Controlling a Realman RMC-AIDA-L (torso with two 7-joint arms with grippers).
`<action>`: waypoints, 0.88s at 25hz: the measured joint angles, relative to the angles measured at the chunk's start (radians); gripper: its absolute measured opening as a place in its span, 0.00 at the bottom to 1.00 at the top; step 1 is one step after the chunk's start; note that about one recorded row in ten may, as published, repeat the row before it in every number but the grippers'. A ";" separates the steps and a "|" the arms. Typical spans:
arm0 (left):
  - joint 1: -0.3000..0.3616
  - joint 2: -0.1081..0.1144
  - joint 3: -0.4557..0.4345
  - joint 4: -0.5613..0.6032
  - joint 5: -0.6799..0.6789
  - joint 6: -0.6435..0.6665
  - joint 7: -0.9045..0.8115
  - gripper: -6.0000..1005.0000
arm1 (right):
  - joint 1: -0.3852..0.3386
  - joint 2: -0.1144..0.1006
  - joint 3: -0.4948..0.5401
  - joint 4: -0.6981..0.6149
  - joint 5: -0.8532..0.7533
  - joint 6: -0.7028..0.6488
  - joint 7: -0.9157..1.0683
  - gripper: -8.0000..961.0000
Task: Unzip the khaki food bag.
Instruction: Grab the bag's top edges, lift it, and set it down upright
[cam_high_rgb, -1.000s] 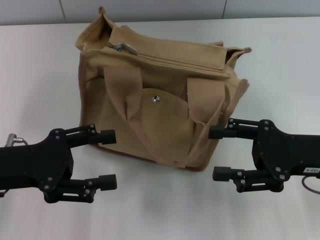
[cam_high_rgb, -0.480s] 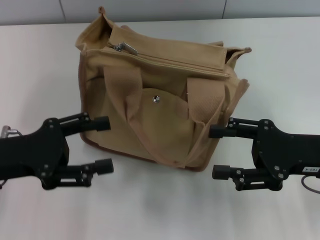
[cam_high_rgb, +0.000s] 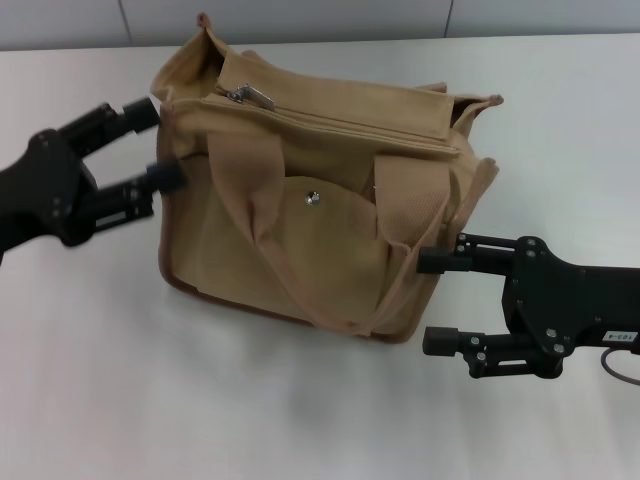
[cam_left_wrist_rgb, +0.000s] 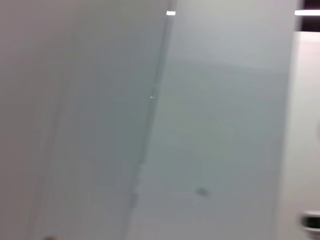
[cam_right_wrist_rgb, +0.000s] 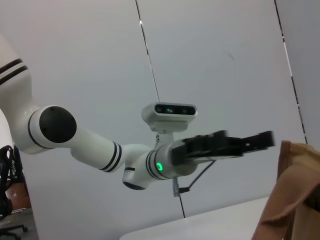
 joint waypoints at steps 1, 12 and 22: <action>-0.002 -0.004 -0.015 0.002 0.000 -0.027 -0.005 0.86 | 0.000 0.000 0.000 0.000 0.000 0.000 0.000 0.80; 0.002 -0.054 0.039 0.071 0.009 -0.238 -0.002 0.86 | -0.009 0.000 0.000 0.000 0.000 0.009 0.000 0.80; 0.013 -0.055 0.060 0.064 0.010 -0.300 0.034 0.60 | -0.006 0.000 0.000 0.010 0.000 0.019 0.000 0.80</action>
